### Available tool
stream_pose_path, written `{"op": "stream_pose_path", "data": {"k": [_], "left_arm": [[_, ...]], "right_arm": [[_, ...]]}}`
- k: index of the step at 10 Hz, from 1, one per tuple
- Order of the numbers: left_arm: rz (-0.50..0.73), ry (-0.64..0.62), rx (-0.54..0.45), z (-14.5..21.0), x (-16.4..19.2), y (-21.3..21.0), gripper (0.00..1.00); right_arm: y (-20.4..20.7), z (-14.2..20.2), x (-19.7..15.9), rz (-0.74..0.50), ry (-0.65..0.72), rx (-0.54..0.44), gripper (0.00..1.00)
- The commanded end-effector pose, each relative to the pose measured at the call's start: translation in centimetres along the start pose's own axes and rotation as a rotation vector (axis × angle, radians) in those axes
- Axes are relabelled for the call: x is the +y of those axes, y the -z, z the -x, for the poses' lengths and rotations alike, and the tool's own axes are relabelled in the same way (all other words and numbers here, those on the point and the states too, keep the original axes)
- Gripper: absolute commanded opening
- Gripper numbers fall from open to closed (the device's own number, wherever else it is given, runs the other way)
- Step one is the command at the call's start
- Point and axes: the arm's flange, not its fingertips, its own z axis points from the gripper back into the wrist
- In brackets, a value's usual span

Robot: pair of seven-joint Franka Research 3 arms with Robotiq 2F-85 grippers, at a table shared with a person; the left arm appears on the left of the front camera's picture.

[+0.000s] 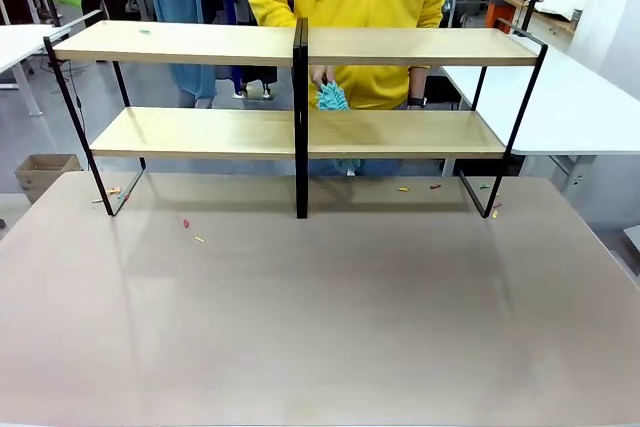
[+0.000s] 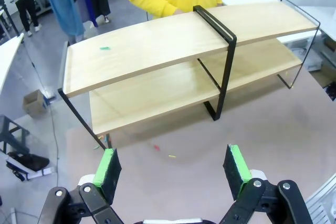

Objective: Clean the shelves.
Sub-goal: Clean another randomly selected level of the Shelf with the Duster.

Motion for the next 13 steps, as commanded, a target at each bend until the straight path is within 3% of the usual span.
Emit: {"op": "stream_pose_path", "data": {"k": [1,6,8,10,13], "left_arm": [[0.005,-0.002,0.0,0.1,0.1,0.0,1.0],[0.005,-0.002,0.0,0.1,0.1,0.0,1.0],[0.005,-0.002,0.0,0.1,0.1,0.0,1.0],[0.005,-0.002,0.0,0.1,0.1,0.0,1.0],[0.005,-0.002,0.0,0.1,0.1,0.0,1.0]], "right_arm": [[1.1,4.4,1.6,-0.001,-0.035,-0.095,0.12],[0.8,3.3,0.5,0.071,-0.032,-0.182,0.12],[1.0,1.4,-0.3,0.061,-0.031,-0.14,0.12],[1.5,-5.2,-1.3,0.201,0.074,-0.195,0.12],[4.3,-19.0,-1.2,0.363,0.15,-0.137,0.12]]}}
